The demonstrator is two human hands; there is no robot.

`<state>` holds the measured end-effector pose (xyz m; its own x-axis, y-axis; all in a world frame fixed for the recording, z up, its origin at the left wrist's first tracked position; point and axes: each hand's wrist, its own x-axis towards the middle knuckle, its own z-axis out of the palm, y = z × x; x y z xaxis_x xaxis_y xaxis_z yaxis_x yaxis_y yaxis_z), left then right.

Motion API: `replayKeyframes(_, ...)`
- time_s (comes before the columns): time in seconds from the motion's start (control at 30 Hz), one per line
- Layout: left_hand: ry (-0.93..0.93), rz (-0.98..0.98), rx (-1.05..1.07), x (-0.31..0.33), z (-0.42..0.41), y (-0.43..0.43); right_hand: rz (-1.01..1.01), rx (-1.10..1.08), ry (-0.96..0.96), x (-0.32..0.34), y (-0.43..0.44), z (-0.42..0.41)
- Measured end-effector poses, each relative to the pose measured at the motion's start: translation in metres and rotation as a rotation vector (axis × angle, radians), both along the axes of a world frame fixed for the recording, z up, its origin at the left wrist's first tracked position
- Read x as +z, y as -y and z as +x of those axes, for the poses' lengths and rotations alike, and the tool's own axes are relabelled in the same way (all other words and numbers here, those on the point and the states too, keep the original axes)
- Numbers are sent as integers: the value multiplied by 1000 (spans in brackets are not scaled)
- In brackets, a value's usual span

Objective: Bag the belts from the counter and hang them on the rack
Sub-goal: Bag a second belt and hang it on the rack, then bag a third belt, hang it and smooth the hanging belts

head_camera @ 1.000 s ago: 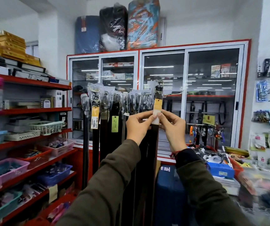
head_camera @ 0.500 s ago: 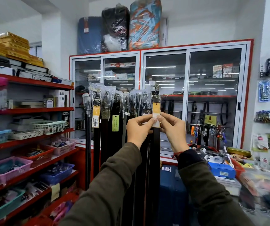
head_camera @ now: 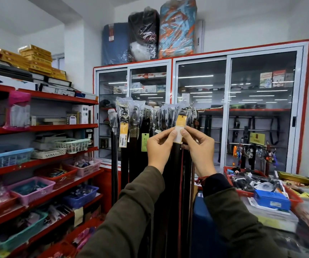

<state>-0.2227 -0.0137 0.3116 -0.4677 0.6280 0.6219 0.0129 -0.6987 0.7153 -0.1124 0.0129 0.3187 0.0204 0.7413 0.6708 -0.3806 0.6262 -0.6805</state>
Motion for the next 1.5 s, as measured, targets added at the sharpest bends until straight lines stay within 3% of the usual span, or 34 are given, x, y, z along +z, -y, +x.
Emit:
replayKeyframes(0.33, -64, -98, -14, -2, 2, -15, -74, -41, -8, -9, -15, 2)
replayKeyframes(0.53, -53, -239, 29, -17, 4, -37, -146, -69, 146, -15, -35, 5)
replayKeyframes(0.7, -273, -238, 172, -26, 14, -31, -101, -187, 325, -26, -46, 6)
replayKeyframes(0.97, -610, -5, 465, -88, 48, -17, 26, -413, 419, -97, -26, 35)
replayKeyframes(1.23, -793, -134, 303, -175, 95, -21, -58, -699, 661, -202, -25, 98)
replayKeyframes(1.5, -1023, -366, -8, -272, 162, -29, -539, -854, 724, -301, -1, 189)
